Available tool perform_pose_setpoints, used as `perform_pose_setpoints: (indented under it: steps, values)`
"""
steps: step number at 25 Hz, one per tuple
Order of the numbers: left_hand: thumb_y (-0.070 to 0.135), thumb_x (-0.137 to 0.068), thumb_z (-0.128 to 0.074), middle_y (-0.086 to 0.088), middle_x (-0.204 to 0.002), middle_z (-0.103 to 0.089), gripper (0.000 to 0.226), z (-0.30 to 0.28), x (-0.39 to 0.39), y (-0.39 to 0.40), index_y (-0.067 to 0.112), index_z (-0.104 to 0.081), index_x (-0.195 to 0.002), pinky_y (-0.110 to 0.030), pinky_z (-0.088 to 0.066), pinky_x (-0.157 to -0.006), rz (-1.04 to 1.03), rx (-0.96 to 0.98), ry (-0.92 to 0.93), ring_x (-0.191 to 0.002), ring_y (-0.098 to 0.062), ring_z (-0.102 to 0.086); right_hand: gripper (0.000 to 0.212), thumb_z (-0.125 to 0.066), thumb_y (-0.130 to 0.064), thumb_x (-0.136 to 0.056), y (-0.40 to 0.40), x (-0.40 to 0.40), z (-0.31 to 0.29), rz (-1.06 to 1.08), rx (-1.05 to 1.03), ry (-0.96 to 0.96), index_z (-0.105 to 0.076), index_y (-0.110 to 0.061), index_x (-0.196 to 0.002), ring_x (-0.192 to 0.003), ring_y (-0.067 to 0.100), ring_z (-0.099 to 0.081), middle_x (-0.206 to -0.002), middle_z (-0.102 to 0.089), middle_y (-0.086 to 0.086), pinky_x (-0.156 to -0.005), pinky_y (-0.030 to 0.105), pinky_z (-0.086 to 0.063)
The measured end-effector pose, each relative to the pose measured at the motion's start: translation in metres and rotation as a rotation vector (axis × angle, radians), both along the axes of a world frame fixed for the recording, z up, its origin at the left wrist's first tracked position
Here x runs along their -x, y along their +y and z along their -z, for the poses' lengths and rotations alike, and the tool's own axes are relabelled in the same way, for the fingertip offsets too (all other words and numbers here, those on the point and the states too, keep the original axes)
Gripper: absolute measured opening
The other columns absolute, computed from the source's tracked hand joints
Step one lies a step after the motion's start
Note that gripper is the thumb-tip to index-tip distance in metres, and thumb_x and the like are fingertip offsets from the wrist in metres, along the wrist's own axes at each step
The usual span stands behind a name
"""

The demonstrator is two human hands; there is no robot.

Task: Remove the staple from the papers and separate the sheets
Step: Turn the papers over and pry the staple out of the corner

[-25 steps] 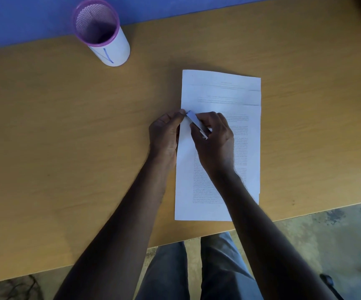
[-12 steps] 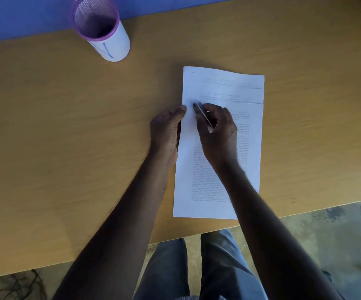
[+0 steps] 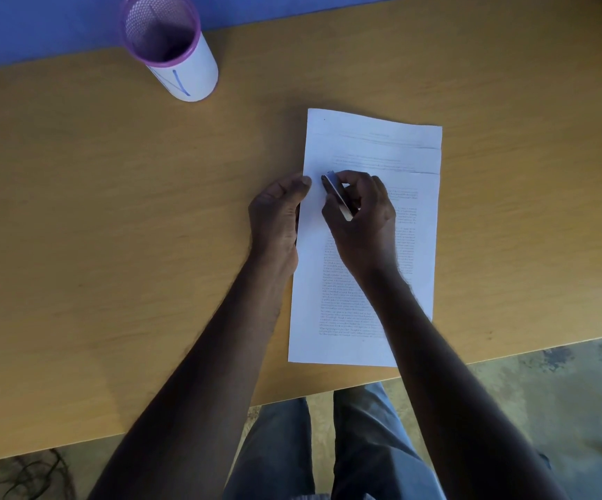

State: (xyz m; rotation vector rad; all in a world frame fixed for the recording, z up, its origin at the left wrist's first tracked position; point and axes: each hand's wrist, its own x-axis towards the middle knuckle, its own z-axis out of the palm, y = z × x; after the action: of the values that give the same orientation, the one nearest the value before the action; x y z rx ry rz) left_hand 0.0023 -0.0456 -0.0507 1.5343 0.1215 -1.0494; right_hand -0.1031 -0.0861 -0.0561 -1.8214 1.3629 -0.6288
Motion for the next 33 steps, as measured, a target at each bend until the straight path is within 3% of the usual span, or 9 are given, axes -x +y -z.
perform_pose_setpoints:
  steps: [8, 11, 16, 21, 24, 30, 33]
  values:
    - [0.007, -0.095, -0.069, -0.018, -0.120, -0.075, 0.011, 0.0003, -0.0013, 0.0001, 0.008, -0.077, -0.103, -0.055, -0.053, -0.107, -0.005, 0.029, 0.046, -0.116, -0.040, -0.070, 0.036, -0.075, -0.021, -0.088, 0.0048, 0.0030, -0.0027, -0.025, 0.006, 0.070, -0.064, -0.013, -0.121, -0.090, 0.007, -0.063, -0.115, -0.067, 0.004, -0.074, 0.013, -0.052]
    - [0.006, -0.097, -0.066, -0.013, -0.111, -0.077, 0.012, -0.0009, -0.0021, -0.0001, 0.012, -0.076, -0.097, -0.049, -0.056, -0.104, 0.026, 0.034, 0.042, -0.113, -0.039, -0.071, 0.034, -0.074, -0.021, -0.088, 0.0074, 0.0018, -0.0039, -0.063, 0.026, 0.093, -0.064, -0.013, -0.119, -0.087, 0.008, -0.060, -0.112, -0.066, 0.004, -0.068, 0.010, -0.049]
    - [0.006, -0.099, -0.064, 0.004, -0.088, -0.081, 0.018, -0.0020, -0.0043, 0.0014, 0.016, -0.077, -0.090, -0.029, -0.062, -0.078, 0.066, 0.038, 0.039, -0.087, -0.017, -0.076, 0.034, -0.074, -0.021, -0.088, 0.0086, 0.0024, -0.0043, -0.111, 0.014, 0.104, -0.064, -0.014, -0.119, -0.088, 0.005, -0.058, -0.111, -0.065, 0.002, -0.069, 0.011, -0.050]
    - [0.022, -0.098, -0.069, 0.002, -0.104, -0.080, 0.010, -0.0019, -0.0036, 0.0020, 0.025, -0.076, -0.091, -0.047, -0.060, -0.099, 0.167, -0.012, -0.047, -0.104, -0.026, -0.075, 0.033, -0.075, -0.019, -0.086, 0.0072, 0.0042, -0.0014, -0.067, 0.022, 0.102, -0.064, -0.011, -0.116, -0.085, 0.009, -0.059, -0.108, -0.065, 0.004, -0.069, 0.008, -0.047]
    - [0.023, -0.097, -0.071, -0.003, -0.106, -0.078, 0.011, -0.0027, -0.0036, -0.0003, 0.024, -0.075, -0.087, -0.055, -0.054, -0.105, 0.191, -0.045, -0.072, -0.109, -0.032, -0.072, 0.033, -0.075, -0.019, -0.085, 0.0072, 0.0047, -0.0015, -0.049, 0.005, 0.104, -0.061, -0.011, -0.114, -0.085, 0.008, -0.059, -0.107, -0.064, 0.002, -0.068, 0.013, -0.050]
    - [0.020, -0.097, -0.070, -0.008, -0.118, -0.078, 0.008, 0.0004, -0.0045, 0.0010, 0.021, -0.078, -0.097, -0.053, -0.053, -0.108, 0.190, -0.019, -0.024, -0.114, -0.030, -0.072, 0.032, -0.075, -0.018, -0.085, 0.0040, 0.0054, -0.0043, -0.042, -0.014, 0.092, -0.060, -0.011, -0.113, -0.087, 0.010, -0.061, -0.109, -0.065, 0.002, -0.070, 0.019, -0.053]
    - [0.018, -0.097, -0.070, -0.002, -0.109, -0.081, 0.009, 0.0005, -0.0042, -0.0002, 0.021, -0.079, -0.097, -0.044, -0.059, -0.101, 0.178, -0.007, -0.006, -0.105, -0.023, -0.076, 0.031, -0.073, -0.018, -0.086, 0.0040, 0.0048, -0.0061, -0.059, -0.005, 0.107, -0.060, -0.011, -0.113, -0.086, 0.012, -0.059, -0.108, -0.064, 0.002, -0.069, 0.021, -0.053]
